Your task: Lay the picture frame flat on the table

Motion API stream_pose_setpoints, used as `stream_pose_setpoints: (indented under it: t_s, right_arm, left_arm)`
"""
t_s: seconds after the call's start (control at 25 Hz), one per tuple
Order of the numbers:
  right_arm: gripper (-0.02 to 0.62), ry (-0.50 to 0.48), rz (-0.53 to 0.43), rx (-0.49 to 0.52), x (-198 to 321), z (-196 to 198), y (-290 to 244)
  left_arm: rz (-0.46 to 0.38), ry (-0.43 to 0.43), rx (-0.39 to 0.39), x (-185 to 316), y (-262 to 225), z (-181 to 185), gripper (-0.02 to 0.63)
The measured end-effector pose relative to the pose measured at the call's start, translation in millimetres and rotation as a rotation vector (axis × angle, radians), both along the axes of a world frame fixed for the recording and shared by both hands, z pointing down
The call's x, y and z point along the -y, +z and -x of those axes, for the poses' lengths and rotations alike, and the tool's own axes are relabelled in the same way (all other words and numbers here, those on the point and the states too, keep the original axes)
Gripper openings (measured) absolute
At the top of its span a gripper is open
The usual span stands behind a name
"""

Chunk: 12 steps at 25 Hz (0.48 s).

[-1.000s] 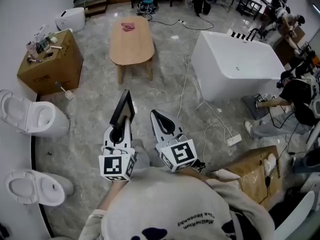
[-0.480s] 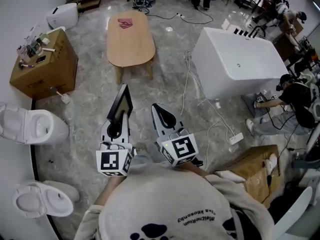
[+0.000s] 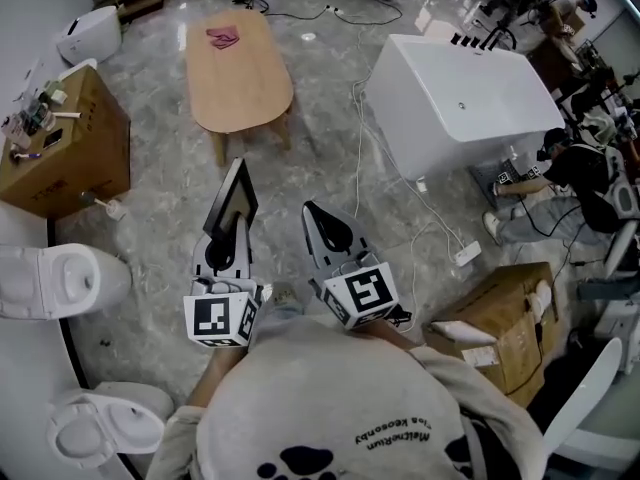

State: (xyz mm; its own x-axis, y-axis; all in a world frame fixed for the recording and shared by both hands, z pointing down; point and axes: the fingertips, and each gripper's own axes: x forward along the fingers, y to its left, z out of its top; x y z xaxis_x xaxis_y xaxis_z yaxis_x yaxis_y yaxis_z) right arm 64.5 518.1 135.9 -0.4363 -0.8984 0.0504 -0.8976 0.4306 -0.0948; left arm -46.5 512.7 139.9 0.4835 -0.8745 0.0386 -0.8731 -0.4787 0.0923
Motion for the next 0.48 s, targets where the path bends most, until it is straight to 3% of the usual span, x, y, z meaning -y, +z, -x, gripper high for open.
stream_pose_setpoints:
  t_s: [0.48]
  right_arm:
    - [0.009, -0.015, 0.048, 0.005, 37.2, 6.4, 16.6]
  left_arm:
    - [0.053, -0.013, -0.011, 30.2, 19.5, 9.0, 0.017]
